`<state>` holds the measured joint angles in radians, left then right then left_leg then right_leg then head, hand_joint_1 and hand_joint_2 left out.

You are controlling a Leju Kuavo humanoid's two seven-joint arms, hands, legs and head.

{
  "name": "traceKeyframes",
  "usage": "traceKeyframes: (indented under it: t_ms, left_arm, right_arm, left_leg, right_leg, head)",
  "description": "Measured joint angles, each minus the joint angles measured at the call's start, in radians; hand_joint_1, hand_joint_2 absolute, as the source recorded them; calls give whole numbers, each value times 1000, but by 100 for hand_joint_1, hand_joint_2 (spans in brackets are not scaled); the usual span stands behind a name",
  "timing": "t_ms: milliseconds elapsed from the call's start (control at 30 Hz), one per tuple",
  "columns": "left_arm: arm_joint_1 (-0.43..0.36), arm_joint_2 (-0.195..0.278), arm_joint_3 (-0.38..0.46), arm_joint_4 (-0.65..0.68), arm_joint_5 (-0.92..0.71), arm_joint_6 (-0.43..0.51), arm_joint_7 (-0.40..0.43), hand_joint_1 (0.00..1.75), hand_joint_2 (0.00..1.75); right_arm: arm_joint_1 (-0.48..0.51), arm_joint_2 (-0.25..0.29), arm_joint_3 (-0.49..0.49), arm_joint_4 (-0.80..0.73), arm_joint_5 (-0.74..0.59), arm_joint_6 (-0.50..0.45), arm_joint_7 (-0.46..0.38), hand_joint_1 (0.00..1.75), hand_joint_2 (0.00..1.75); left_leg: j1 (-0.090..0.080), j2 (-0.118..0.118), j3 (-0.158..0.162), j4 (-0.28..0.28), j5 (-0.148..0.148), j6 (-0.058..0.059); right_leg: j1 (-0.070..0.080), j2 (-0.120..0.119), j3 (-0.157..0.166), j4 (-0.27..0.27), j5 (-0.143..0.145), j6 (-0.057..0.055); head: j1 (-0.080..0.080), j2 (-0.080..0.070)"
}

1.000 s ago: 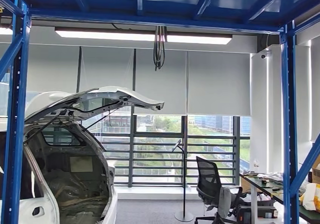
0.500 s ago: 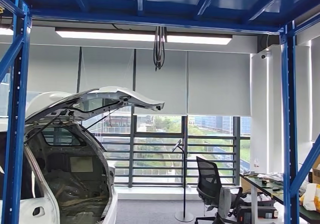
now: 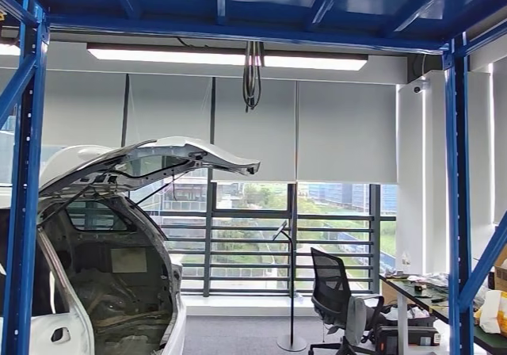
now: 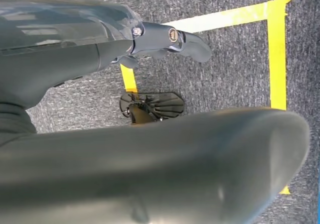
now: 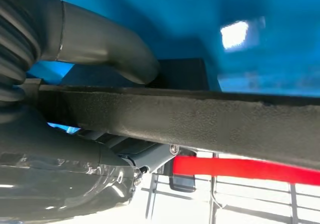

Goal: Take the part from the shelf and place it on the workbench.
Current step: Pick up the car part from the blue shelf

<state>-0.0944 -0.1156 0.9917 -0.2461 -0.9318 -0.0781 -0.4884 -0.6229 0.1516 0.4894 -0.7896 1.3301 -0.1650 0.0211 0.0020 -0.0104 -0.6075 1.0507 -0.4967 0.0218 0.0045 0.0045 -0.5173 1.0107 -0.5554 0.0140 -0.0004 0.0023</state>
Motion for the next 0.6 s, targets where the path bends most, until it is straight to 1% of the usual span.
traceKeyframes:
  t_ms: [67,167,367,467,600]
  left_arm:
    - [3,0,5,0,1,2,-1,0,175]
    - [12,1,18,0,6,8,-2,0,175]
    - [28,5,50,0,10,14,-18,0,175]
    - [29,6,62,0,11,14,-36,0,175]
    - [28,7,77,0,15,19,-59,0,175]
  right_arm:
    - [27,-6,0,-71,-32,1,-26,175,175]
    - [84,-17,0,-249,-127,28,-73,175,175]
    - [195,-47,0,-656,-451,88,-178,175,175]
    - [242,-56,-12,-809,-665,132,-248,175,175]
    - [307,-61,-53,-975,-1046,249,-359,175,175]
  left_leg:
    - [0,0,0,0,0,0]
    - [0,0,-1,0,0,0]
    - [0,0,-3,0,-1,0]
    - [0,0,-3,0,-1,0]
    - [0,0,-3,0,-1,0]
  right_leg:
    - [0,0,0,0,0,0]
    - [0,0,-1,0,0,0]
    - [0,0,-3,0,-1,-1]
    - [0,0,-3,0,-1,-1]
    - [0,0,-3,0,-1,-1]
  head:
    - [0,0]
    - [0,0]
    - [0,0]
    - [0,0]
    - [0,0]
